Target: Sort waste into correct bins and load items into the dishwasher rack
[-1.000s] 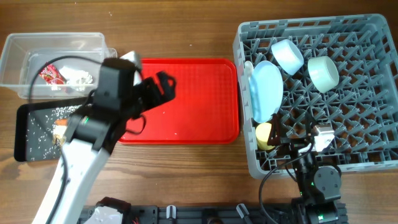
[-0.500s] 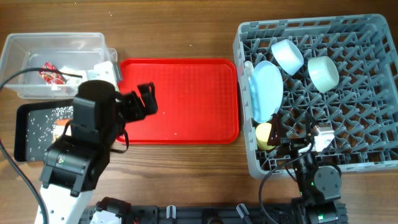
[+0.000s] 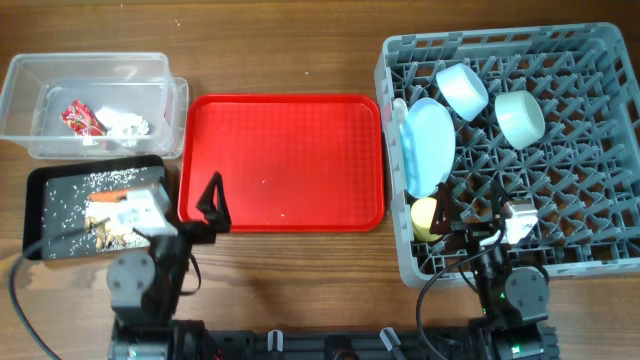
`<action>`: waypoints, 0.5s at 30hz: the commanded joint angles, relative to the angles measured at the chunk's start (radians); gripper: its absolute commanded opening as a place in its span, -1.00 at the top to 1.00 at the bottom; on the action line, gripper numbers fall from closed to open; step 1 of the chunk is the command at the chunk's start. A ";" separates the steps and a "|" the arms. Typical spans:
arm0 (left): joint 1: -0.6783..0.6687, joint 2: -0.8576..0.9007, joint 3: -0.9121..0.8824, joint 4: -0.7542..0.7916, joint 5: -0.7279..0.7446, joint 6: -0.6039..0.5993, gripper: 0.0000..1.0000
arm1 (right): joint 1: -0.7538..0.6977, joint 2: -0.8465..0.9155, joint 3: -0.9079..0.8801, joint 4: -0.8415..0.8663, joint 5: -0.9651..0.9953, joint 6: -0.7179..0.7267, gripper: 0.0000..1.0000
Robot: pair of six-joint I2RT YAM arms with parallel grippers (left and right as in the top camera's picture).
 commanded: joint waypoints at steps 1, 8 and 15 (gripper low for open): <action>0.007 -0.185 -0.108 0.003 0.019 0.021 -1.00 | -0.004 -0.006 -0.001 0.003 -0.006 0.008 -0.99; 0.011 -0.241 -0.248 0.062 0.019 0.021 -1.00 | -0.004 -0.006 -0.001 0.003 -0.006 0.008 -1.00; 0.011 -0.241 -0.272 0.112 0.019 0.021 -1.00 | -0.004 -0.006 -0.001 0.003 -0.006 0.008 -1.00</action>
